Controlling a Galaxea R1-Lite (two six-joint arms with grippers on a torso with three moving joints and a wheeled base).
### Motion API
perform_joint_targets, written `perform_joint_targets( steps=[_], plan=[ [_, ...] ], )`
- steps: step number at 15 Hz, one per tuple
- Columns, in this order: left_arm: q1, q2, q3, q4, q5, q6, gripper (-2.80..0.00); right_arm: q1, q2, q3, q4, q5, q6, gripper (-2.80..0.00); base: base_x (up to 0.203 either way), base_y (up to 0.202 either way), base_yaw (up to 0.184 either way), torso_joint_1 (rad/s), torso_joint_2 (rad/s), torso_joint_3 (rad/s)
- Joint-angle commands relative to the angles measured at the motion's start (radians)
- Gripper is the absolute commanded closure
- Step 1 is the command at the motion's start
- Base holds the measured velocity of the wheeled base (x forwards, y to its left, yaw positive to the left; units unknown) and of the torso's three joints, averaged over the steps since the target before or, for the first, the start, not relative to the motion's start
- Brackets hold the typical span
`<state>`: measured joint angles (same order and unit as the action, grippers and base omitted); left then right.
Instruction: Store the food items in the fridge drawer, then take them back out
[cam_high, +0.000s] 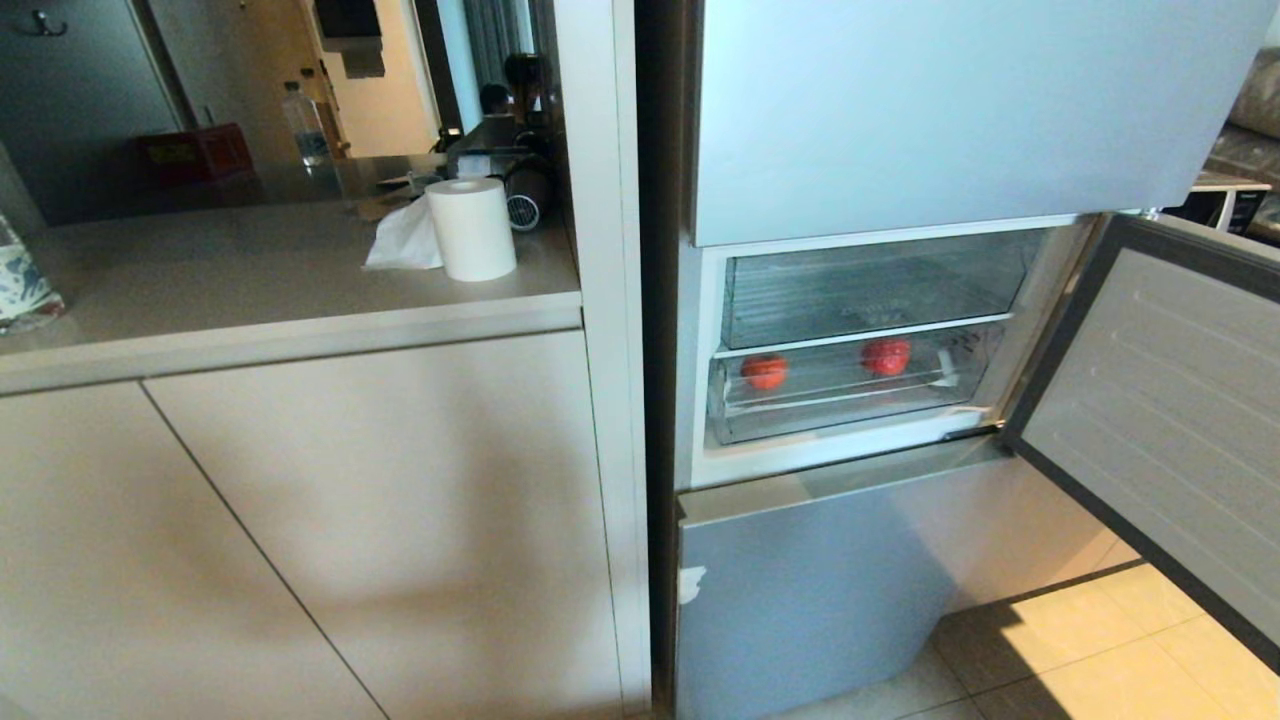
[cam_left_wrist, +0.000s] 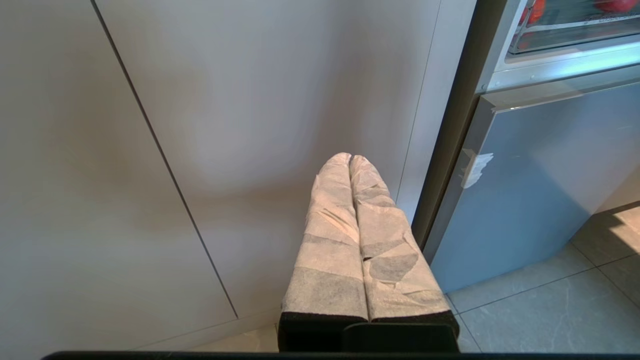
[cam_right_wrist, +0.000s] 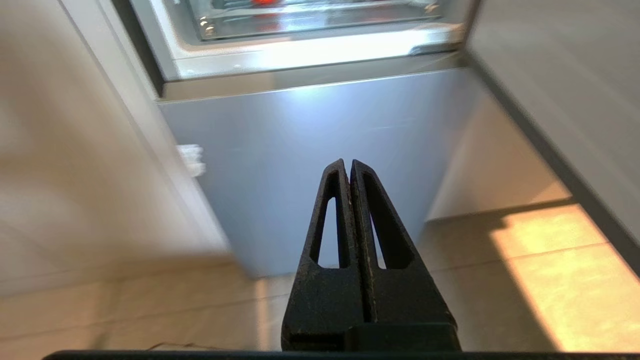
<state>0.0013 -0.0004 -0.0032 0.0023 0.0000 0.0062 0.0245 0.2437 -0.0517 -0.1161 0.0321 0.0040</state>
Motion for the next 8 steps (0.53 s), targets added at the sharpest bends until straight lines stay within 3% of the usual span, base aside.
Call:
perform_joint_targets(
  steps=[1, 8],
  plan=[
    [0.0, 0.0, 0.0, 0.0, 0.0, 0.0, 0.0, -0.021, -0.246, 0.038, 0.087, -0.024, -0.026, 0.0, 0.0, 0.0, 0.0, 0.0, 0.0, 0.0],
    [0.0, 0.0, 0.0, -0.001, -0.002, 0.0, 0.0, -0.028, -0.244, 0.052, 0.125, -0.041, -0.048, 0.0, 0.0, 0.0, 0.0, 0.0, 0.0, 0.0]
  ],
)
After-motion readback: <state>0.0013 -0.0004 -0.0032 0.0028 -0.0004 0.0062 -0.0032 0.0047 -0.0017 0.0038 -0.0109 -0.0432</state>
